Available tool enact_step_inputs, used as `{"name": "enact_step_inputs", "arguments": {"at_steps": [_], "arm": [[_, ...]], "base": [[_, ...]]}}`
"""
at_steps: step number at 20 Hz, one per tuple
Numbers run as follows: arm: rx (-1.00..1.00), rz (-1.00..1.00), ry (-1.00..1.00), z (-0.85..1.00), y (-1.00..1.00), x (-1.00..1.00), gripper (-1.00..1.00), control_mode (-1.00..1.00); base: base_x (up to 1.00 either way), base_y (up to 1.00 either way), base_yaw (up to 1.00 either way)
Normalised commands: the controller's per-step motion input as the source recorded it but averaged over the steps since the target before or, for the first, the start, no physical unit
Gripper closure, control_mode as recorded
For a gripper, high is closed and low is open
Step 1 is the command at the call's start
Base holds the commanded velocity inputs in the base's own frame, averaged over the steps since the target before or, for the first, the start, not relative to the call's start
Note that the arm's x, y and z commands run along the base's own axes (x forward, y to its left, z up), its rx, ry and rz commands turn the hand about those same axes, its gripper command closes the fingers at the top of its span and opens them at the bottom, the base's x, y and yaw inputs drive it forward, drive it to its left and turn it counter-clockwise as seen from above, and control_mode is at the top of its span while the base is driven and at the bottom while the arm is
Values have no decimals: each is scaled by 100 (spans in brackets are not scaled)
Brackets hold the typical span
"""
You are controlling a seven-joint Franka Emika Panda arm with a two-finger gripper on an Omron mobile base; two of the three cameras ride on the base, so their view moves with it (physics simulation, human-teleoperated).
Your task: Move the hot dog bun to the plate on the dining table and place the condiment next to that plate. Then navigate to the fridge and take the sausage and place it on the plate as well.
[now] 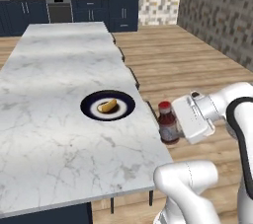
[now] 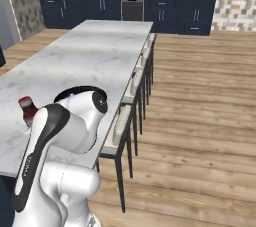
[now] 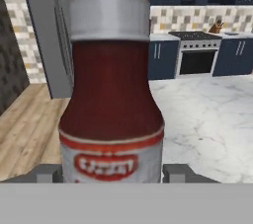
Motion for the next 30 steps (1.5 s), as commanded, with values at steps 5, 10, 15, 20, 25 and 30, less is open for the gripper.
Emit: {"name": "enact_step_inputs", "arguments": {"at_steps": [5, 10, 15, 20, 25, 30], "arm": [[-5, 0, -2, -33, -1, 22, 100, -100], [-6, 0, -4, -31, -1, 19, 100, -100], [-4, 0, -4, -33, -2, 26, 100, -100], [-1, 0, -3, -31, -1, 43, 100, -100], [5, 5, -1, -30, -2, 70, 100, -100], [14, 9, 0, -34, -1, 82, 100, -100]], "base": [[0, 0, 0], [0, 0, 0], [0, 0, 0], [0, 0, 0], [0, 0, 0], [0, 0, 0]]}}
